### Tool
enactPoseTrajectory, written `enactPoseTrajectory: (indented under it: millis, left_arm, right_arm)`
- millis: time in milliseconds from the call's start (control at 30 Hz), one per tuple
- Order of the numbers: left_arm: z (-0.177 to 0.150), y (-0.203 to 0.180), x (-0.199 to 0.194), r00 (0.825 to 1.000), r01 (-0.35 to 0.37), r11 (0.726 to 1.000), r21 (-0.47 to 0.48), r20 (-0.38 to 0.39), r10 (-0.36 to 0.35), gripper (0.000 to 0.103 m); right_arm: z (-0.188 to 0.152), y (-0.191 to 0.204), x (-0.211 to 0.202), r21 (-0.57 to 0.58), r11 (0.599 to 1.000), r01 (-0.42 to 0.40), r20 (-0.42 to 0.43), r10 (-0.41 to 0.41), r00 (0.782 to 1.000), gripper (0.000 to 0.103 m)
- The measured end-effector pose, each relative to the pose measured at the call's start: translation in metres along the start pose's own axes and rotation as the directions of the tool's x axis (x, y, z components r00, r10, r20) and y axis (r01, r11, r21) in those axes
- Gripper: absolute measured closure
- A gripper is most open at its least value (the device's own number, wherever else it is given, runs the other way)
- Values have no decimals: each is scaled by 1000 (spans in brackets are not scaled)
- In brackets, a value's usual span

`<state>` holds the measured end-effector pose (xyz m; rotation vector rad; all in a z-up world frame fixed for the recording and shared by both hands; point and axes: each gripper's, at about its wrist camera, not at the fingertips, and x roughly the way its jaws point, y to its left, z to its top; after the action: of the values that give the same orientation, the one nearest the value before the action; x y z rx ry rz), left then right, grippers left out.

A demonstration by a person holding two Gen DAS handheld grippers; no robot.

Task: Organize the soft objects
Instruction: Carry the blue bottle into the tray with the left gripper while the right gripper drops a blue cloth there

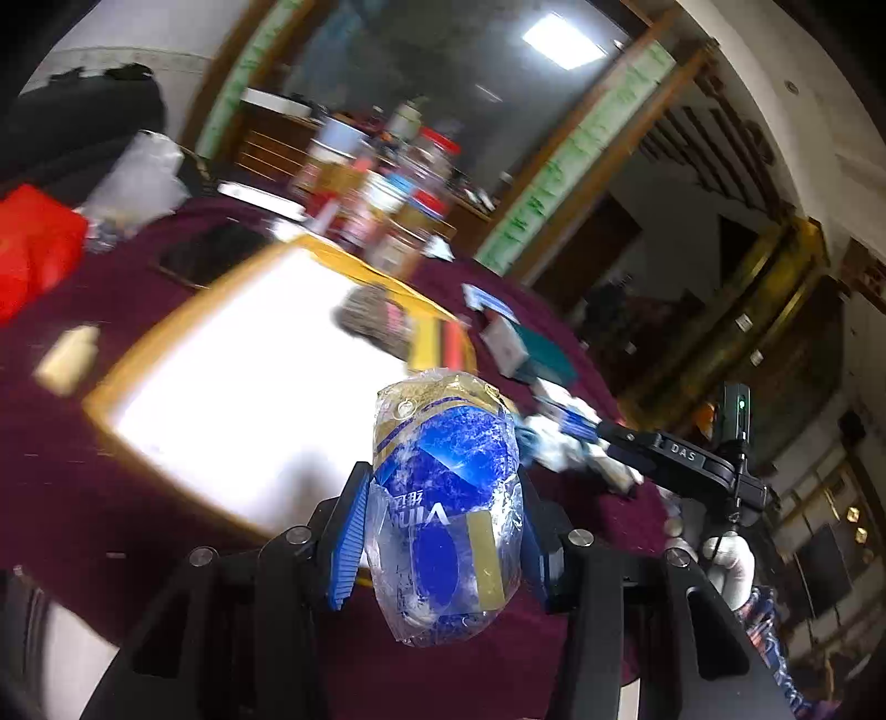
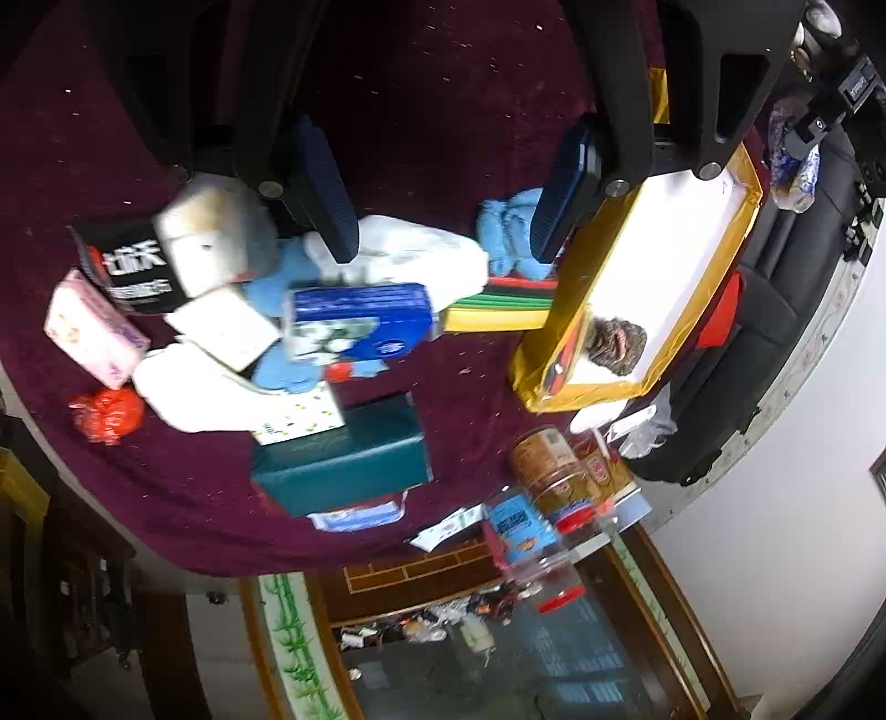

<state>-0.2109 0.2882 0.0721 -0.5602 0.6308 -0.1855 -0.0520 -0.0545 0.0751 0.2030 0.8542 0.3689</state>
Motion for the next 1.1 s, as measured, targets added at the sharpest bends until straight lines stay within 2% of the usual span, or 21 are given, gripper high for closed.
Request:
enactPoseTrajectory:
  millis: [133,233,367,500,533,633,700,833,967,1100]
  left_arm:
    - [-2,24,-13,998,-46,998,-36,28,47,53]
    - [-3,33,-12,998,-53,997,-52,28,54,53]
    - [-5,29,-6,999,-43,998,-38,11,43,53]
    - [-4,21,-7,999,-33,999,-22,3,33,53]
    - [-3,20,-6,999,-32,999,-19,0,32,53]
    - [2,16,-2,1000,-26,1000,-16,-17,25,53]
    - [8,13,2,999,-15,1000,-12,-30,15,53]
    - [30,5,16,998,-18,1000,18,-53,19,53]
    - [65,-1,45,993,-88,993,81,-72,94,53]
    - [102,11,97,978,-142,986,87,-139,153,53]
  right_arm:
    - [1,15,20,-17,1000,-4,-49,3,999,55]
    - [-1,24,37,-30,1000,-8,-97,5,995,57]
    - [-2,47,55,-105,994,-6,-125,-7,992,57]
    - [0,63,81,-190,981,25,-156,-55,986,58]
    - [-1,63,87,-193,981,19,-167,-52,985,66]
    - [-5,65,98,-190,982,-23,-194,-14,981,70]
    - [-7,66,97,-185,982,-23,-188,-13,982,71]
    - [-1,62,81,-150,988,-40,-170,14,985,71]
    - [17,71,47,-144,986,-88,-95,75,993,71]
    - [25,99,48,-174,970,-167,-125,147,981,71]
